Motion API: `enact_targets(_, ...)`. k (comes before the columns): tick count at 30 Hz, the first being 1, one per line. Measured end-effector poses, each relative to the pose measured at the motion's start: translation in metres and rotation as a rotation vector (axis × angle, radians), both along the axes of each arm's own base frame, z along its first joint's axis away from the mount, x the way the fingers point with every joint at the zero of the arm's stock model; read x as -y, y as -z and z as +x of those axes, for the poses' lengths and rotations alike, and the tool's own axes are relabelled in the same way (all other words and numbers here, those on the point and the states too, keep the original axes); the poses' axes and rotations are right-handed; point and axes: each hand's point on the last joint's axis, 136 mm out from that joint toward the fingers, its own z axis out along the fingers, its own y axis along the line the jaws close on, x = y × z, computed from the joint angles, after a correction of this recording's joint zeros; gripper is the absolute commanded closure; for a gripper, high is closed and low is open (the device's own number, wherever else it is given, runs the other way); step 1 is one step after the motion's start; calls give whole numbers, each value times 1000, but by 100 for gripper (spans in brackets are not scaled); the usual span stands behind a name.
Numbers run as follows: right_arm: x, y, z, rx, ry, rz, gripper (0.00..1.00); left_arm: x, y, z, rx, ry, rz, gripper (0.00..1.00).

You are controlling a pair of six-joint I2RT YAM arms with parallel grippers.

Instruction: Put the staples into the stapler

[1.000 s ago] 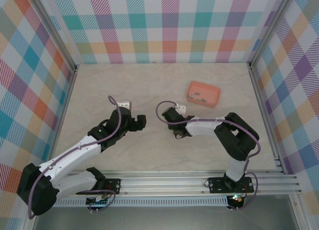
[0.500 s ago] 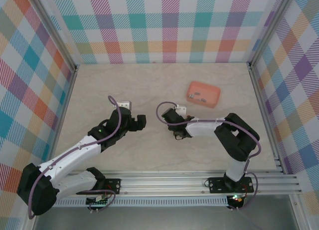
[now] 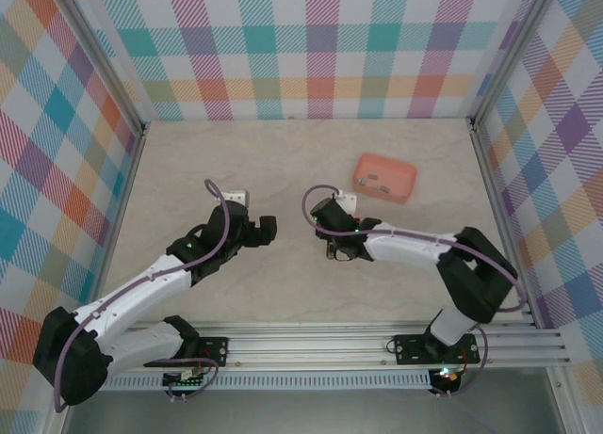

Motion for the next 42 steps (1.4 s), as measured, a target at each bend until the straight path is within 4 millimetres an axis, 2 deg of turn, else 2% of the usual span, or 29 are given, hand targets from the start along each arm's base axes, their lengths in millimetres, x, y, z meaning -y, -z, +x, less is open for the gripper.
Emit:
enact_targets(4, 11, -36, -1, 48, -32, -1, 41, 7, -3, 4, -10, 13, -13, 0)
enact_targets(7, 27, -57, 8, 34, -41, -2, 42, 12, -4, 7, -21, 25, -25, 0)
enact_targets(12, 76, -89, 47, -27, -8, 28, 42, 17, 3, 8, -49, 41, -28, 0)
enact_targets(15, 99, -99, 74, -75, -12, 41, 43, 19, 8, 9, -68, 46, -27, 0)
enact_targets(18, 113, -86, 105, -156, -36, 59, 46, 20, 12, 11, -83, 51, -28, 0)
enact_targets(21, 123, -51, 126, -272, -55, 90, 47, 22, 11, 11, -86, 56, -33, 0)
enact_targets(24, 136, -13, 138, -386, -54, 98, 49, 22, 11, 11, -87, 56, -33, 0)
enact_targets(28, 155, 18, 148, -473, -34, 89, 51, 20, 11, 12, -86, 47, -34, 0)
enact_targets(31, 166, 23, 152, -494, -25, 88, 55, 17, 9, 13, -82, 40, -38, 0)
enact_targets(36, 172, 21, 159, -511, -35, 97, 60, 14, 7, 15, -77, 26, -45, 0)
enact_targets(42, 173, 25, 143, -574, -59, 82, 61, 13, 7, 16, -78, 22, -49, 0)
